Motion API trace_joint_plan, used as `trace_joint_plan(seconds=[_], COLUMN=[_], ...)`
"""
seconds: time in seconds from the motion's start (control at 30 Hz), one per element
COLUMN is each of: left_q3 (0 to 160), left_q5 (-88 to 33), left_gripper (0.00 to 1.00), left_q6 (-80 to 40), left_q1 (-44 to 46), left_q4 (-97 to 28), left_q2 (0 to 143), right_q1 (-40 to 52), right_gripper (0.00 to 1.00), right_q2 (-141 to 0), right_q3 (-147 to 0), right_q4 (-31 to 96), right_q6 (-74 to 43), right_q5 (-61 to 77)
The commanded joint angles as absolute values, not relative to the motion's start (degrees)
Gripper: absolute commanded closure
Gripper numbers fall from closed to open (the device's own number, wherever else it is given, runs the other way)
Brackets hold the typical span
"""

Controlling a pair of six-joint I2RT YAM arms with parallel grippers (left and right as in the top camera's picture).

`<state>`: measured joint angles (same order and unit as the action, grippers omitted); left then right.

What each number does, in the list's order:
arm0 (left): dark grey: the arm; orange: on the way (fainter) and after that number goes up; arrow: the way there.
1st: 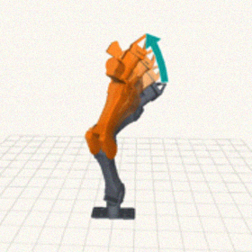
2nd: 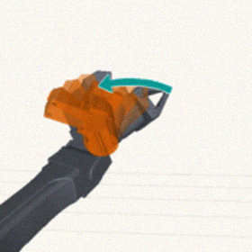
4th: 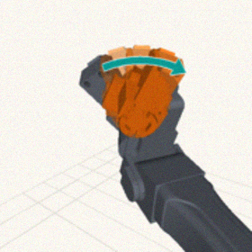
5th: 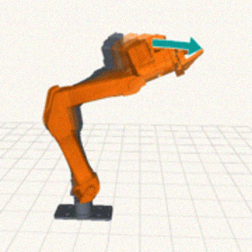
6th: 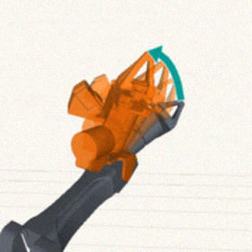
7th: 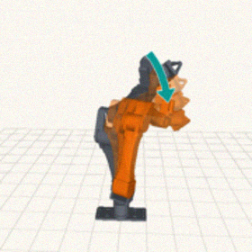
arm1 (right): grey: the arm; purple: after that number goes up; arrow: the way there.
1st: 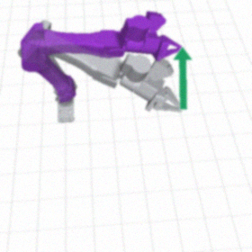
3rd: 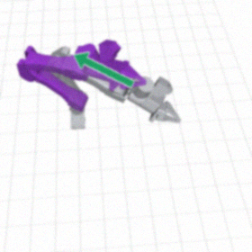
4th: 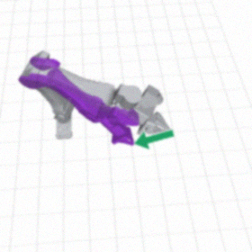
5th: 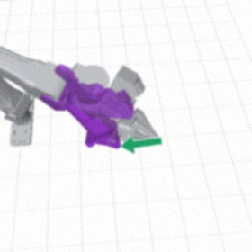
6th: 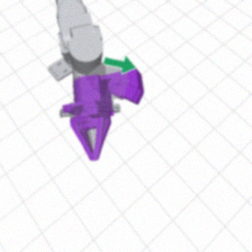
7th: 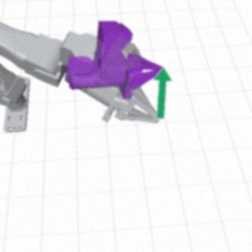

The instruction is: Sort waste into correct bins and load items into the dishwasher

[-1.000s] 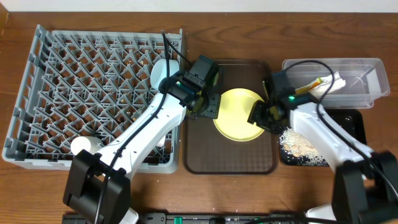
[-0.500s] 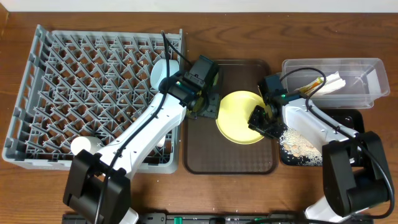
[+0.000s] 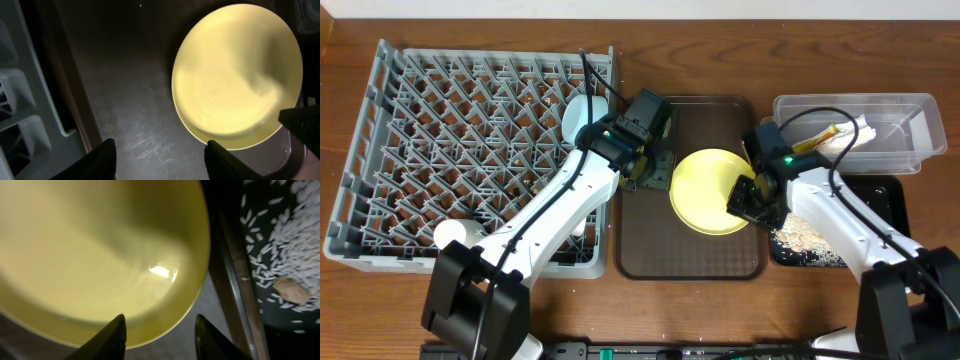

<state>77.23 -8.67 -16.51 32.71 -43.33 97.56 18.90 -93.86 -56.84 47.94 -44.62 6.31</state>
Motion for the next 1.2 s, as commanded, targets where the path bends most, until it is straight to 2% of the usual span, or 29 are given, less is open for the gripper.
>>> trace_joint_plan(seconds=[0.0,0.13,0.2,0.23,0.27,0.3,0.53,0.73,0.8,0.87,1.17], left_q3=[76.9,76.9,76.9,76.9,76.9,76.9,76.9,76.9,76.9,76.9,77.0], left_q5=[-8.6,-8.6,-8.6,-8.6,-8.6,-8.6,-8.6,-9.0,-11.5,-14.2,-30.5], left_gripper=[0.41,0.41,0.41,0.41,0.41,0.41,0.41,0.40,0.24,0.17,0.16], left_q6=[-16.8,-16.8,-16.8,-16.8,-16.8,-16.8,-16.6,-16.6,-16.6,-16.6,-16.6], left_q1=[32.5,32.5,32.5,32.5,32.5,32.5,32.5,32.5,32.5,32.4,28.3], left_q4=[-43.8,-43.9,-43.9,-43.9,-43.9,-43.9,-44.1,-44.4,-44.1,-43.3,-38.0], left_q2=[96.5,96.5,96.5,96.5,96.5,96.5,96.5,96.5,96.3,96.1,95.4], right_q1=[19.5,18.7,18.3,18.1,17.9,17.8,17.8,16.5,15.6,14.6,9.3], right_gripper=[0.60,0.62,0.69,0.76,0.90,0.99,0.99,0.99,0.99,0.99,0.99], right_q2=[-96.7,-98.6,-98.6,-98.6,-98.6,-98.6,-95.7,-86.7,-83.0,-79.9,-70.6], right_q3=[-54.2,-53.5,-53.5,-53.6,-53.6,-53.6,-53.9,-56.1,-56.8,-57.3,-57.4], right_q4=[46.2,44.6,44.6,44.5,44.3,44.1,44.2,44.1,43.2,42.8,42.4], right_q6=[-46.7,-46.7,-46.7,-46.7,-46.7,-46.7,-46.6,-43.2,-40.4,-39.5,-31.4], right_q5=[4.6,6.2,6.3,6.3,6.3,6.3,6.4,5.9,4.9,3.7,9.8])
